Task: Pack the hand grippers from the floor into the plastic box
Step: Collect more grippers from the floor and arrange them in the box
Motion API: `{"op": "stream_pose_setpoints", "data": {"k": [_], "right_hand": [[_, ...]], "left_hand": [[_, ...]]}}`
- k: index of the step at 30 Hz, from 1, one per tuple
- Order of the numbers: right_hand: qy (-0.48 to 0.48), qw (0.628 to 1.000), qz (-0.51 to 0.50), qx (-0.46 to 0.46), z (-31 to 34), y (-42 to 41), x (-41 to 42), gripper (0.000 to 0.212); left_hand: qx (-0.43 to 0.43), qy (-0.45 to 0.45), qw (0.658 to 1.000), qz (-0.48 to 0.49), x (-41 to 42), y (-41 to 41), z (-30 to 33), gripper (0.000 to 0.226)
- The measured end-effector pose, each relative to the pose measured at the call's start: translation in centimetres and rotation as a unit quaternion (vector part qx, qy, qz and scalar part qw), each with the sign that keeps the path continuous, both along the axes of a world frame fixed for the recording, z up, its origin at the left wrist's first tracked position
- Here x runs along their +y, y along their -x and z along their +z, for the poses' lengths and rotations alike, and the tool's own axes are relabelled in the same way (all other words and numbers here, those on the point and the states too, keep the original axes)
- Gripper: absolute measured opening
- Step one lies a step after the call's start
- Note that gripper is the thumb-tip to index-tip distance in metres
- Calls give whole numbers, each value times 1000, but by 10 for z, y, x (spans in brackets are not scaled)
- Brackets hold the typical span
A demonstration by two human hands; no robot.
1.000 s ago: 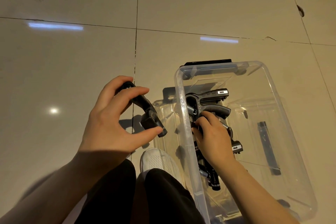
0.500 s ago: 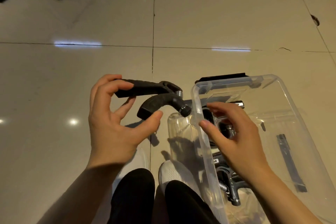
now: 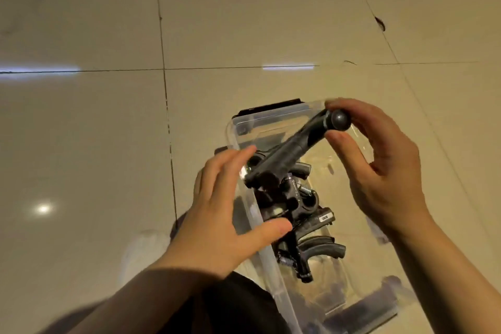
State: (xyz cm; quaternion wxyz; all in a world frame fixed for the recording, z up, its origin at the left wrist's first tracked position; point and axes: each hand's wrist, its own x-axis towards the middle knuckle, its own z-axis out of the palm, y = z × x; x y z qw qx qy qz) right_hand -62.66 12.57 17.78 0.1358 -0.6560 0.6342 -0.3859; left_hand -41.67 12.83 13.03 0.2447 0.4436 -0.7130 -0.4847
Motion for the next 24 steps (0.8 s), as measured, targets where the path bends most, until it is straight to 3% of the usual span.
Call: {"op": "stream_pose_setpoints", "data": {"k": [4,8,11,14,16,19,24], "right_hand": [[-78,994,-34,63,-8,29,29,30],[-101,973,17,207,-11,40,44,28],[-84,923,97,362,-21,36,40,25],[-87,843,221,482,-44,32,30,21],[-102,813,273,505,-63,34,20,21],[-138,806,305,488,-93,31,8,25],[-199,867,262,375,-123,11,19,48]], "left_hand": [[-209,165,957,-114,5,-2,-39,94],[-264,184,935,-148,5,-2,-57,92],[-268,198,931,-150,5,-1,-58,93],[-266,192,933,-152,5,-1,-56,93],[-265,189,933,-152,5,-1,-56,93],[-264,187,935,-147,5,0,-56,93],[-267,194,932,-147,4,-1,-59,93]]}}
